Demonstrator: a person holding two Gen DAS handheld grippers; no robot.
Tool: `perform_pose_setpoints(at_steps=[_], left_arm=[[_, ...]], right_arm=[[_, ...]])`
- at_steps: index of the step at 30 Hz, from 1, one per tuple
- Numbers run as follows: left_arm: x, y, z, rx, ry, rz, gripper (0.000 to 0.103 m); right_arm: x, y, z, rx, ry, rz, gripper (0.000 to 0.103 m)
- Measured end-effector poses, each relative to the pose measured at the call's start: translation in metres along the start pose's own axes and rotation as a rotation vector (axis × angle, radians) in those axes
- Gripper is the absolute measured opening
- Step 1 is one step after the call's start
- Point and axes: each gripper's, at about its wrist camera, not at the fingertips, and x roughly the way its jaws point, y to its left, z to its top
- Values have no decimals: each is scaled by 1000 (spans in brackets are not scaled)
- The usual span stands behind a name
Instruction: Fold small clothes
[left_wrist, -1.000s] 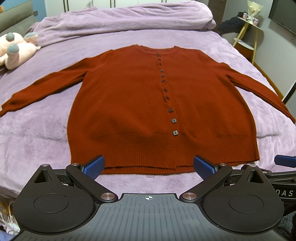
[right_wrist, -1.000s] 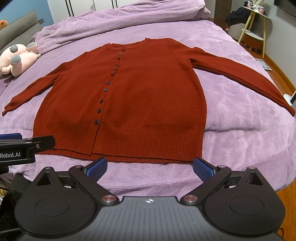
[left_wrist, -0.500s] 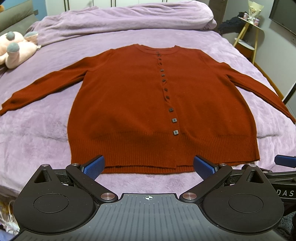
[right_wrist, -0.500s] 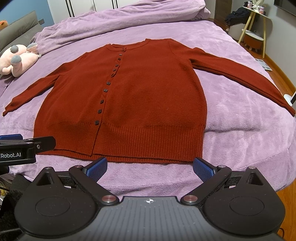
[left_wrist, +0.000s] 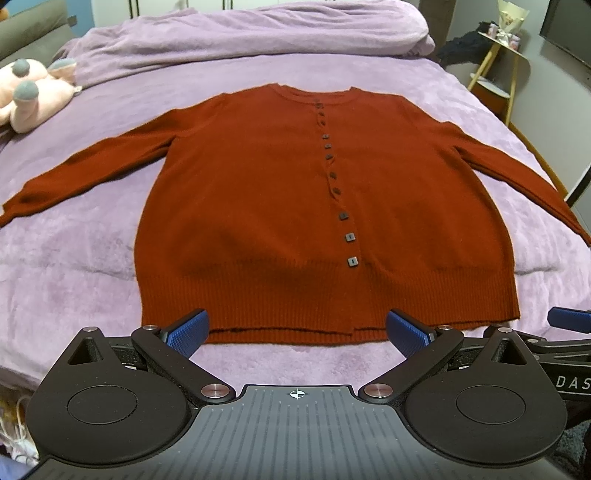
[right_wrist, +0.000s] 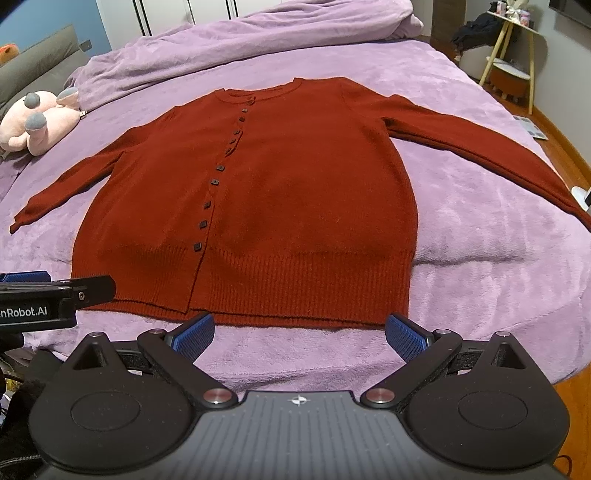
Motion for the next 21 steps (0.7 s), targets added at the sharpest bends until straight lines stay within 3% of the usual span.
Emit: perform_pose_setpoints(at_steps=[6,12,18,21], left_arm=[[3,1,1,-7,15,-7,103],[11,9,2,-45,46,-70,103],[19,5,5,-34,74,-71,103],[23,5,9,-38,80,-80,103]], right_arm=[[2,-3,1,8,-1,33,99],[6,-16,4,77,-12,173,99],[25,-36,3,185,46,277,99],[28,-57,4,264,-7,332,99]])
